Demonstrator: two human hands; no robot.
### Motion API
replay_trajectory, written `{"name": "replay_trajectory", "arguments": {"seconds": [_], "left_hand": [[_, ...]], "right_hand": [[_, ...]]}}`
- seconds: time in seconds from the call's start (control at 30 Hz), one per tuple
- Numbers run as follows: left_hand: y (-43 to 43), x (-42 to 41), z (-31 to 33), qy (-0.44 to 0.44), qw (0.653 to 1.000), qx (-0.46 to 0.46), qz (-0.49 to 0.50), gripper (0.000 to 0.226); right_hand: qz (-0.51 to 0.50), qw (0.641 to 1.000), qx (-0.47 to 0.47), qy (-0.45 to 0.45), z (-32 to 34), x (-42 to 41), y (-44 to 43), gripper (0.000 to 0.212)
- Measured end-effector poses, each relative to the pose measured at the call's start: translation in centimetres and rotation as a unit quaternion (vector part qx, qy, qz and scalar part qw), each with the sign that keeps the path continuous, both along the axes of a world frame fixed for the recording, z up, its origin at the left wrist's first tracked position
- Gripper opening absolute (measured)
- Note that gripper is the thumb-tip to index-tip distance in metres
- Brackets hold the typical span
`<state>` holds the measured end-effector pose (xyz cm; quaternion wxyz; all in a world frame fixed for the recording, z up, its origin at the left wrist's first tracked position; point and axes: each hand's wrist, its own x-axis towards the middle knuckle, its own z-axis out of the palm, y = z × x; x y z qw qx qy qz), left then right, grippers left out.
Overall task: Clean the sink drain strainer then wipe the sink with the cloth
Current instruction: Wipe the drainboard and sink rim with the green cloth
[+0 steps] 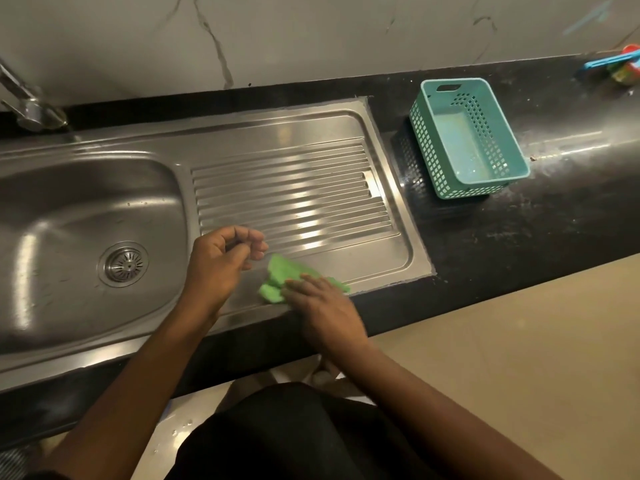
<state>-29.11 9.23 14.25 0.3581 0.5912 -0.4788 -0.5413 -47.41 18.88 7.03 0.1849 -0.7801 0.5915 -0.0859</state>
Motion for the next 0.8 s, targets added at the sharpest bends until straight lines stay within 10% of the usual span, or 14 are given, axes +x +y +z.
{"name": "replay_trajectory", "arguments": {"seconds": [0.2, 0.8], "left_hand": [[0.1, -2.7, -0.2, -0.009, 1.000, -0.006, -0.029, 0.041], [-0.1, -6.3, 0.3, -0.013, 1.000, -0.014, 0.003, 0.038]], "right_hand": [[-0.186, 0.970, 0.015, 0.157, 1.9, -14.3, 0.0, 0.058], [-0.143, 0.957, 0.036, 0.250, 2.2, -16.0, -11.6, 0.066]]}}
